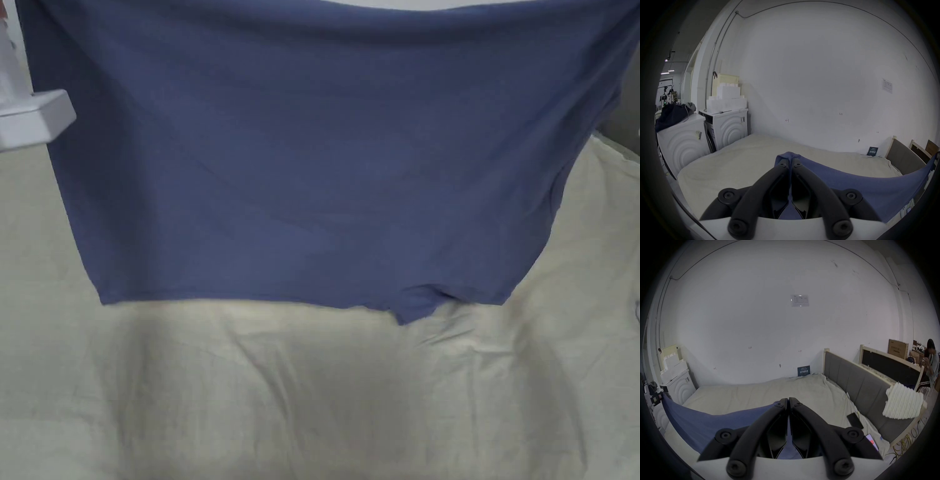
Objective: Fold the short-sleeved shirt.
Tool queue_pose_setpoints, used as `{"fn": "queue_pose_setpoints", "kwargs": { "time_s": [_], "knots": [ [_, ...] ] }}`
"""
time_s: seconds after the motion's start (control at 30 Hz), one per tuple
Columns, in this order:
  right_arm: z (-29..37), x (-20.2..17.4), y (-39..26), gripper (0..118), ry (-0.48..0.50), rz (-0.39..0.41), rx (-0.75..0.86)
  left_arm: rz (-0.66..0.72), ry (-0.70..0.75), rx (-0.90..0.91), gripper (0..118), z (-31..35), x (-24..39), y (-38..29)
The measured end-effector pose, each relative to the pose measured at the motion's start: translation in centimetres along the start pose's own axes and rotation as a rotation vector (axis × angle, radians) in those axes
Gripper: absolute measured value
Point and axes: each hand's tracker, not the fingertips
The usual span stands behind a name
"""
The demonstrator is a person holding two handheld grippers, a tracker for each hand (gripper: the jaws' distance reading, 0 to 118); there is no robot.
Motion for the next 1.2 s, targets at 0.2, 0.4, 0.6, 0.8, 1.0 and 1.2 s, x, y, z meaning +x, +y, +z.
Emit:
{"fn": "queue_pose_setpoints", "kwargs": {
  "time_s": [0.2,0.4,0.6,0.8,1.0,1.2],
  "knots": [
    [-6.0,-1.0,4.0,1,-0.083,0.003,0.008,-0.072,0.013,0.038,0,1.0,5.3,2.5],
    [-11.1,-2.8,7.8,1,-0.153,0.067,0.065,-0.159,0.045,0.07,0,-4.9,9.4,4.2],
    [-15.2,-3.7,12.2,1,-0.199,0.06,0.143,-0.142,0.042,0.129,0,-8.7,12.7,6.1],
    [-16.6,-4.3,14.5,1,-0.205,0.038,0.242,-0.091,0.028,0.207,0,-10.6,14.2,6.3],
    [-18.3,-4.1,12.9,1,-0.196,0.052,0.214,-0.096,0.038,0.189,0,-12.5,14.4,3.6],
    [-21.9,-2.3,5.4,1,-0.183,0.05,0.049,-0.173,0.024,0.062,0,-14.0,14.9,-3.2]
  ]
}}
